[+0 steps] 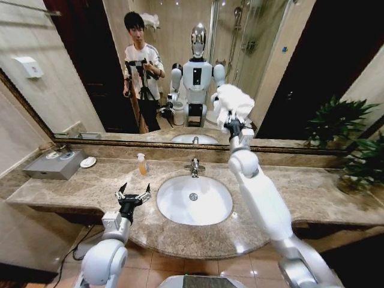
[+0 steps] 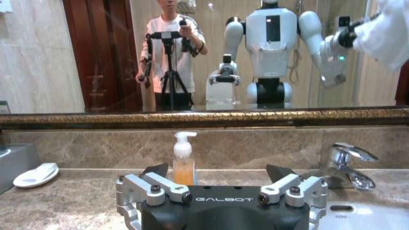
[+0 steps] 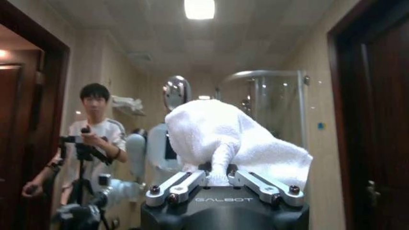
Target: Pick up the towel from the sink counter and wipe the mirror surface.
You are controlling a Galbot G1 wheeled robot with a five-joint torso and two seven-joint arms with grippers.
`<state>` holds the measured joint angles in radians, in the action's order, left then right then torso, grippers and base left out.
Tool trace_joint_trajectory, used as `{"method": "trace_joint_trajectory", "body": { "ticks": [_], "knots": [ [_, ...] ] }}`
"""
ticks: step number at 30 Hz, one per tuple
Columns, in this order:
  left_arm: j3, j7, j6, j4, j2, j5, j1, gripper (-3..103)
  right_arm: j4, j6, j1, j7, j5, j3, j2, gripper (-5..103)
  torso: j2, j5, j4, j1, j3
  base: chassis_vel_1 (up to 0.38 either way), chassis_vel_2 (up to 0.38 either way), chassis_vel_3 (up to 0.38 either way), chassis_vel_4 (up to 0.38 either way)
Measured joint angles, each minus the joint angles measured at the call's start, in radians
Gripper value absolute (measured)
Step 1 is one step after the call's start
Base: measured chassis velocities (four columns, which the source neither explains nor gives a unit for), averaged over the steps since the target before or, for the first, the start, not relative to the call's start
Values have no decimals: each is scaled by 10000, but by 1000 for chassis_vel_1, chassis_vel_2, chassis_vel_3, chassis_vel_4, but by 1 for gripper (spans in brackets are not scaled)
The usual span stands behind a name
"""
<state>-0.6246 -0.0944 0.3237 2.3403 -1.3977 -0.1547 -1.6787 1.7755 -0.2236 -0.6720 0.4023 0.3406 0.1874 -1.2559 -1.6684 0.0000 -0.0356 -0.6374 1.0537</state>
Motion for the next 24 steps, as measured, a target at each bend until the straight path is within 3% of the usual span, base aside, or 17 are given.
{"method": "trace_joint_trajectory", "body": {
  "ticks": [6,12,20,24],
  "knots": [
    [0,0,0,1,0,0,0,100,-291,11,208,14,329,613,389,8,0,1,-2,0,0,0,0,0,0],
    [1,0,0,0,0,0,0,100,-155,2,978,122,465,514,579,8,0,-2,-3,0,0,0,0,0,0],
    [0,0,0,0,0,0,0,100,114,58,982,105,183,-277,280,8,0,-3,-7,0,0,0,0,0,0],
    [0,0,0,0,0,0,1,100,106,183,154,-47,-244,-465,8,8,1,-2,-6,0,0,0,0,0,0]
  ]
}}
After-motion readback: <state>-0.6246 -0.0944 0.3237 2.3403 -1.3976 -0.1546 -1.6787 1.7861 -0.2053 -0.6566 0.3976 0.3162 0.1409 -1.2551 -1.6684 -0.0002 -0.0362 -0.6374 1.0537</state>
